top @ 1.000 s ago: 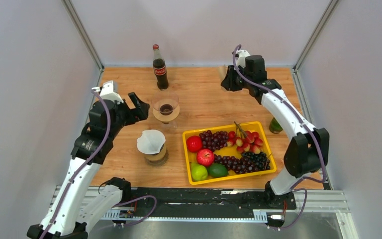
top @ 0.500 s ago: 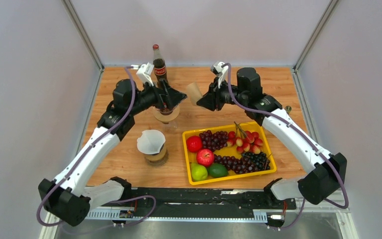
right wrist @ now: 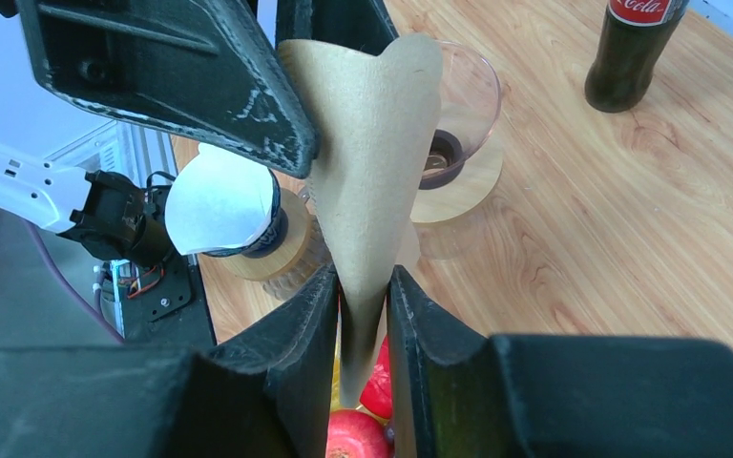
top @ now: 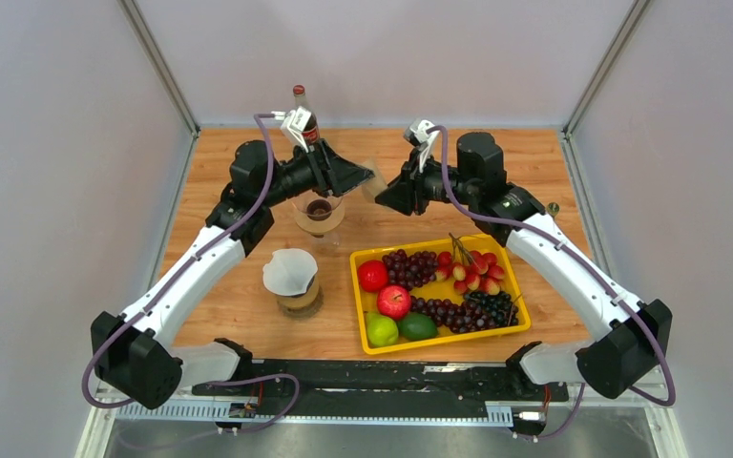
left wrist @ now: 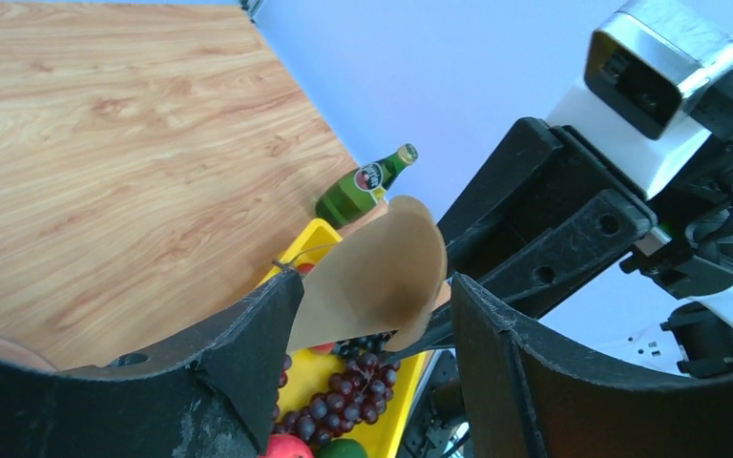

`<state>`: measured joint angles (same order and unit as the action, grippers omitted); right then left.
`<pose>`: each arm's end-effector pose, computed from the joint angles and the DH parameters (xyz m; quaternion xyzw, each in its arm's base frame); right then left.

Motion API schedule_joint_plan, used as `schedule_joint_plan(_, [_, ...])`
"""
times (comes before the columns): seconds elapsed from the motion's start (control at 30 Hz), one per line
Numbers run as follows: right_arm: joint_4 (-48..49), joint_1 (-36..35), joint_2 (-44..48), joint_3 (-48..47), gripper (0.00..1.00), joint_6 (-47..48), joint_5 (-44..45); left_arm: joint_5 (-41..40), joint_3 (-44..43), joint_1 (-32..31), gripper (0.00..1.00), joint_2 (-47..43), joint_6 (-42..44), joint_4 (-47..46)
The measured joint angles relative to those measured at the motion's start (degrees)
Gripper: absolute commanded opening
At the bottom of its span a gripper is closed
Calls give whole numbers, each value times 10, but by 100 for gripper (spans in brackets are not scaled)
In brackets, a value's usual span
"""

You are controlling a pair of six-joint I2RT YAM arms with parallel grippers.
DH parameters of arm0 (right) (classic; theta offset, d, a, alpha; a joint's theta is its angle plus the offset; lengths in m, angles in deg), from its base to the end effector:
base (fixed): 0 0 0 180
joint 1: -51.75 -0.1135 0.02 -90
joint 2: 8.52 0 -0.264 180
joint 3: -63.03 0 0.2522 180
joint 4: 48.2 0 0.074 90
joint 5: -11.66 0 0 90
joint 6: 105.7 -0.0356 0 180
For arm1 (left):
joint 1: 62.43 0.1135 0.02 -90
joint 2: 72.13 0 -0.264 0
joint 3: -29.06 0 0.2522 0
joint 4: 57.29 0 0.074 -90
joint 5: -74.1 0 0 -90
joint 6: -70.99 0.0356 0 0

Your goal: Place the coffee filter in the dripper

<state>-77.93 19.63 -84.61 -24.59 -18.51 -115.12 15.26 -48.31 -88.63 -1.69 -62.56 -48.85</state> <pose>0.2436 0.1781 0.3881 -0.3734 0.6969 0.4108 0.4541 0.2488 -0.1430 0.3899 0.0812 0.7104 -0.5421 0.4414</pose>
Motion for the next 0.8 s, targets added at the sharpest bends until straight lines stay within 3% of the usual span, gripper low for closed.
schedule_joint_plan(0.27, [0, 0, 0, 0, 28, 0, 8, 23, 0, -2, 40, 1, -15, -25])
schedule_joint_plan(0.4, [0, 0, 0, 0, 32, -1, 16, 38, -4, -4, 15, 7, -21, -35])
schedule_joint_plan(0.43, [0, 0, 0, 0, 33, -2, 21, 42, -7, -5, 6, 10, -21, -36])
schedule_joint_plan(0.53, [0, 0, 0, 0, 37, -4, 38, 49, -13, -5, 0, 17, -19, -36])
schedule_joint_plan(0.7, [0, 0, 1, 0, 92, -16, 69, 61, -38, -5, 0, 31, 18, -20])
schedule_joint_plan(0.73, [0, 0, 4, 1, 99, -17, 82, 65, -51, -5, 0, 38, 37, -9])
schedule_joint_plan(0.8, [3, 0, 16, 11, 100, -28, 117, 78, -90, -5, 0, 57, 85, 29])
